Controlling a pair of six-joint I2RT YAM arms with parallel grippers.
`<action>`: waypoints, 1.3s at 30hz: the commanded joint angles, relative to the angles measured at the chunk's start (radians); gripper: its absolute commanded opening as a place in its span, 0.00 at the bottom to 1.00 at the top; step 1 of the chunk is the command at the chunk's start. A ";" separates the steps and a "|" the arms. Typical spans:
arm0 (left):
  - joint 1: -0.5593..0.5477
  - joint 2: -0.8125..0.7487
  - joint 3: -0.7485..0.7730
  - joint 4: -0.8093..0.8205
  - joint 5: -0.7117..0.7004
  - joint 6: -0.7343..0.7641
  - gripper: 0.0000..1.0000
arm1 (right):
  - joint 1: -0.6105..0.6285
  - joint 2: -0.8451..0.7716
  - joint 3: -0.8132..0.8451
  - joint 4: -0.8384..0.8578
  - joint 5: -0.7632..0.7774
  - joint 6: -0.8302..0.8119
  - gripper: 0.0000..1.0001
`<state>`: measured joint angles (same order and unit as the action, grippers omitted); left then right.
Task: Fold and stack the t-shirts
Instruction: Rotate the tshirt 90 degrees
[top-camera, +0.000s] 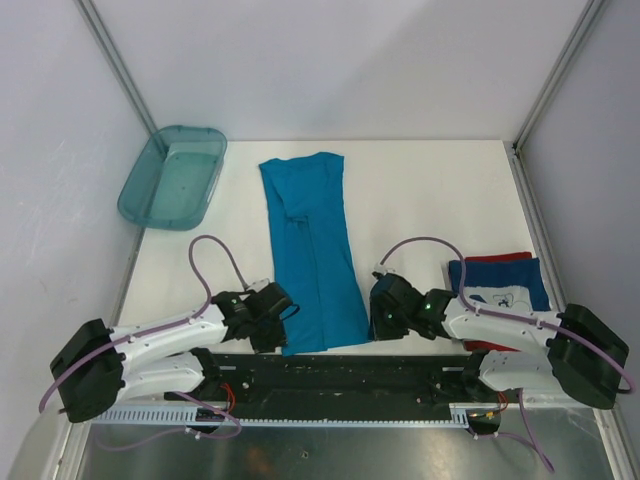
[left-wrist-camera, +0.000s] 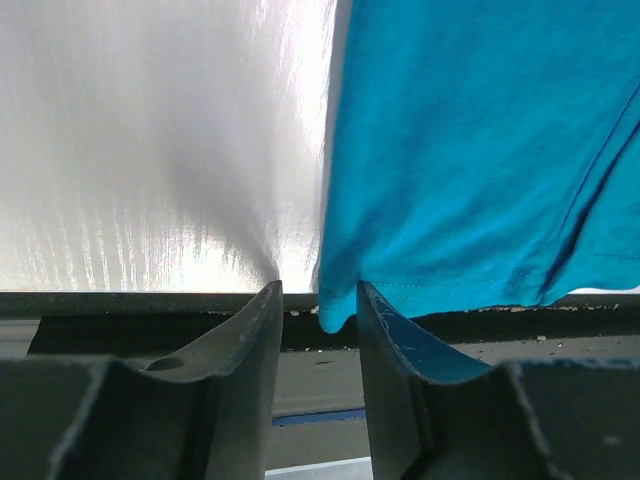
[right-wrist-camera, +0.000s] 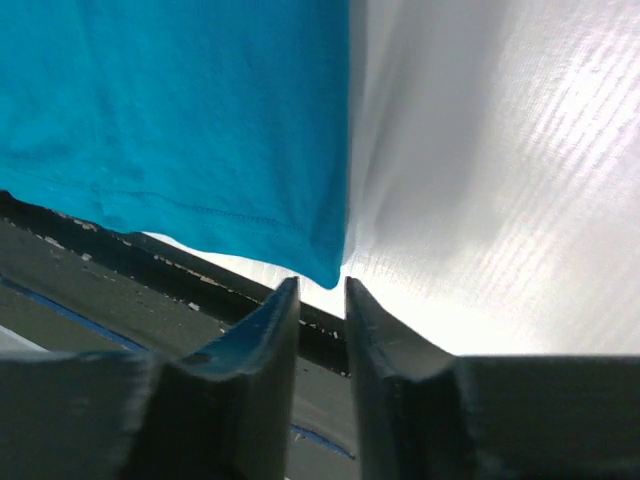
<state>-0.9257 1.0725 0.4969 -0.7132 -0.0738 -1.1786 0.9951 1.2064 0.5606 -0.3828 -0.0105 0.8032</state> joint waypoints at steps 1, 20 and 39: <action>0.012 -0.026 0.017 -0.006 0.002 0.008 0.40 | -0.001 -0.078 0.119 -0.116 0.098 -0.041 0.36; 0.604 0.210 0.396 0.226 -0.050 0.328 0.41 | -0.322 0.670 0.785 0.389 -0.184 -0.133 0.34; 0.781 1.036 1.033 0.478 0.220 0.445 0.37 | -0.341 1.071 1.150 0.324 -0.200 -0.026 0.34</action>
<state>-0.1757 2.0476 1.4471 -0.2741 0.0917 -0.7605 0.6586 2.2498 1.6329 -0.0479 -0.2111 0.7609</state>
